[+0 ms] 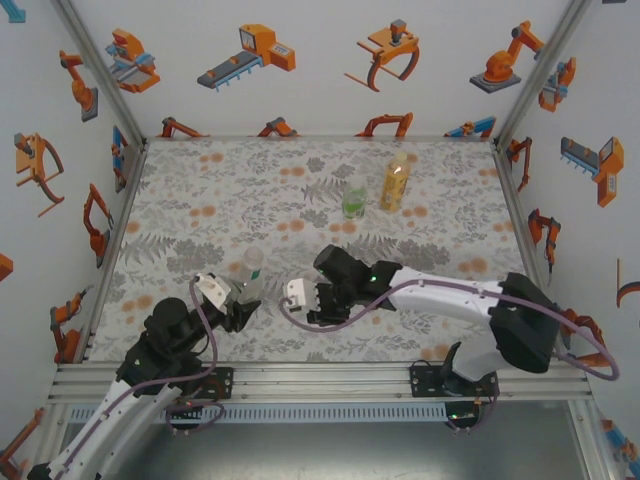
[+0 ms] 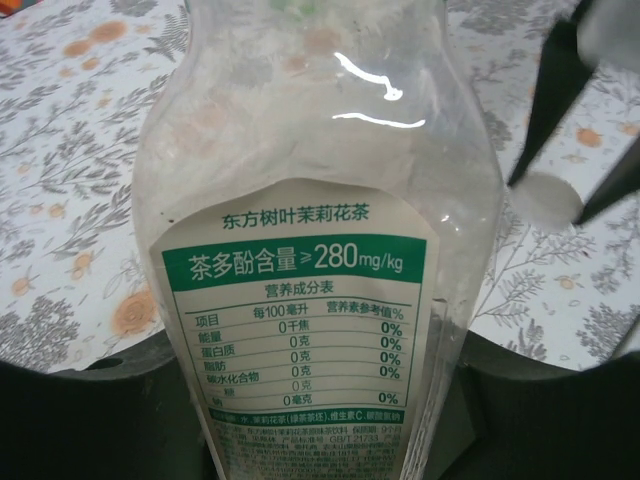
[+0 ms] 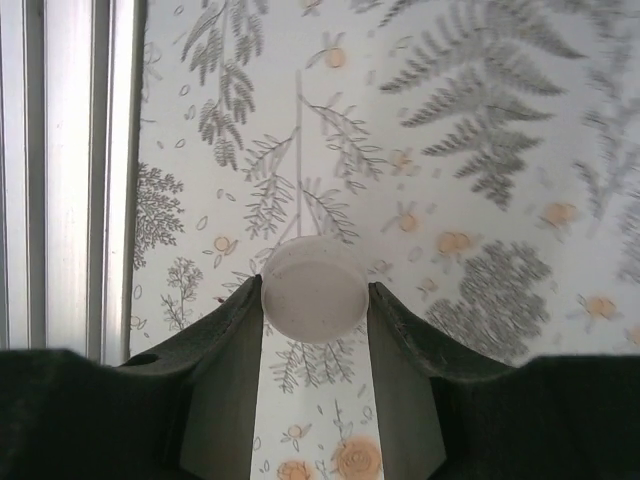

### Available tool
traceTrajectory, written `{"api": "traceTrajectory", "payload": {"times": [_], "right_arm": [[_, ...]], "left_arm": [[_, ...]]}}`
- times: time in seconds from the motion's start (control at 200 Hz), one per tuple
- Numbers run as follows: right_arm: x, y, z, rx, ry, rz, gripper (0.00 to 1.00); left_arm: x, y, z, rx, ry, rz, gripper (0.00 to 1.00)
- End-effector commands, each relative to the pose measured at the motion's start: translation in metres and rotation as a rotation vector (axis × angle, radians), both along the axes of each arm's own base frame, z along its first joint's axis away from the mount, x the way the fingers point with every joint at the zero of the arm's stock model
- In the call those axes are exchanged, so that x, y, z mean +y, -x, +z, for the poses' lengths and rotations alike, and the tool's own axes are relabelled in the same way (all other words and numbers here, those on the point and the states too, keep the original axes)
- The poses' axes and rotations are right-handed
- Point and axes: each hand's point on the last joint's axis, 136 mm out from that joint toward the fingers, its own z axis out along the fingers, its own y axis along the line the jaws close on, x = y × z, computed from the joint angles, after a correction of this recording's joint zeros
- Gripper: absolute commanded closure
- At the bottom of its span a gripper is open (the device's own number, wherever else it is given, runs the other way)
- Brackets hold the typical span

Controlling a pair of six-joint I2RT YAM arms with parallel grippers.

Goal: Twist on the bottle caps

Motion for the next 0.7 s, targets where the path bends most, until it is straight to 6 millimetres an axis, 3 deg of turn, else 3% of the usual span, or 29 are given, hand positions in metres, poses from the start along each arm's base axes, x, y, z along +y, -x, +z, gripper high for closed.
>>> {"api": "traceTrajectory", "payload": {"times": [0.0, 0.16, 0.381, 0.696], "right_arm": [[0.005, -0.012, 0.044, -0.022, -0.159, -0.061, 0.82], [-0.004, -0.02, 0.086, -0.085, -0.263, -0.09, 0.82], [-0.011, -0.011, 0.14, -0.147, -0.392, -0.07, 0.82], [-0.004, 0.009, 0.169, -0.131, -0.492, 0.057, 0.82]], "left_arm": [[-0.012, 0.01, 0.008, -0.047, 0.033, -0.097, 0.92], [-0.024, 0.017, 0.004, -0.04, 0.027, -0.182, 0.95], [-0.042, 0.016, -0.015, 0.022, -0.035, -0.273, 1.0], [-0.062, 0.016, -0.037, 0.128, -0.125, -0.374, 1.0]]}}
